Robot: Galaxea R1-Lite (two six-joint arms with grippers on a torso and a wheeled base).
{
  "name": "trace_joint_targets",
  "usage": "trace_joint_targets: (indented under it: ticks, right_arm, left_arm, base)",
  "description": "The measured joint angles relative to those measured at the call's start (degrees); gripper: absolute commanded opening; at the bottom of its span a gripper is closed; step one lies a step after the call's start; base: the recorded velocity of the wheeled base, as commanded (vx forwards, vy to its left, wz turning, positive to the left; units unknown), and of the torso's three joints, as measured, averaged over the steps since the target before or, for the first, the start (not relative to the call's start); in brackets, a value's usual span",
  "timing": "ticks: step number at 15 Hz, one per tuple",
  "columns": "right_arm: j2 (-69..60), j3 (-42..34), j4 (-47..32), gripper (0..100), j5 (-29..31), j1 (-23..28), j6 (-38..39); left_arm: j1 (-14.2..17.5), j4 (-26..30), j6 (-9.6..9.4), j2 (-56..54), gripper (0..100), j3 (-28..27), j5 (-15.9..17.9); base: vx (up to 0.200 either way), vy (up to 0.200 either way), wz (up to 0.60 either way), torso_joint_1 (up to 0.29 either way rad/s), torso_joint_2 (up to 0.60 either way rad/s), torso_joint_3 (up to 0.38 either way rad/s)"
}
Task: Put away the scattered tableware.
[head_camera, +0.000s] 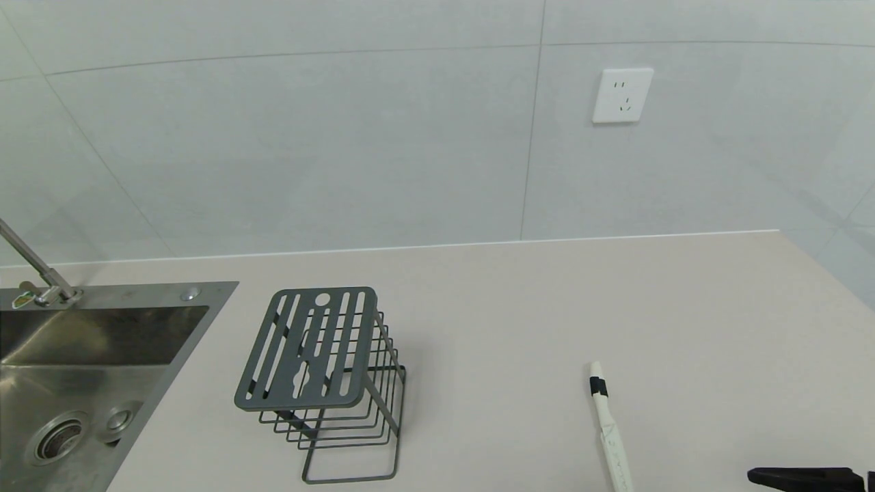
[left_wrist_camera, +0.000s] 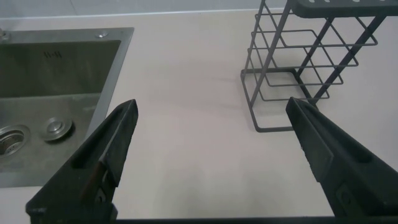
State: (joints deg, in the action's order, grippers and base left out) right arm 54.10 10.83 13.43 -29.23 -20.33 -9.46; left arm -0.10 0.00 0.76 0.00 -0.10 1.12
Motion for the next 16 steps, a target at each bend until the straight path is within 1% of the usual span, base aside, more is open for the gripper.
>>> trace_joint_targets:
  ticks: [3,5,6,8,12,14,16]
  right_arm:
    - [9.5,1.7,5.1,100,0.6,0.0,-3.9]
    - [15.5,2.3,10.3,100,3.9,0.0,-6.0]
    - [17.5,2.7,11.6,100,5.8,-0.1,-6.3]
    - [21.1,4.8,12.0,100,8.4,-0.8,-6.2]
    - [27.5,9.2,12.1,100,11.0,-1.2,-5.8]
    - [30.7,10.2,12.2,100,14.1,-1.6,-2.9]
    - [32.5,11.3,12.1,100,17.4,-2.6,2.7]
  left_arm:
    - [0.0,0.0,0.0,0.0,100,0.0,0.0]
    - [0.0,0.0,0.02,0.0,100,0.0,0.0]
    - [0.0,0.0,0.02,0.0,100,0.0,0.0]
    - [0.0,0.0,0.0,0.0,100,0.0,0.0]
    - [0.0,0.0,0.02,0.0,100,0.0,0.0]
    - [0.0,0.0,0.0,0.0,100,0.0,0.0]
    - [0.0,0.0,0.0,0.0,100,0.0,0.0]
  base:
    - [0.0,0.0,0.0,0.0,0.0,0.0]
    - [0.0,0.0,0.0,0.0,0.0,0.0]
    - [0.0,0.0,0.0,0.0,0.0,0.0]
    - [0.0,0.0,0.0,0.0,0.0,0.0]
    - [0.0,0.0,0.0,0.0,0.0,0.0]
    - [0.0,0.0,0.0,0.0,0.0,0.0]
    - [0.0,0.0,0.0,0.0,0.0,0.0]
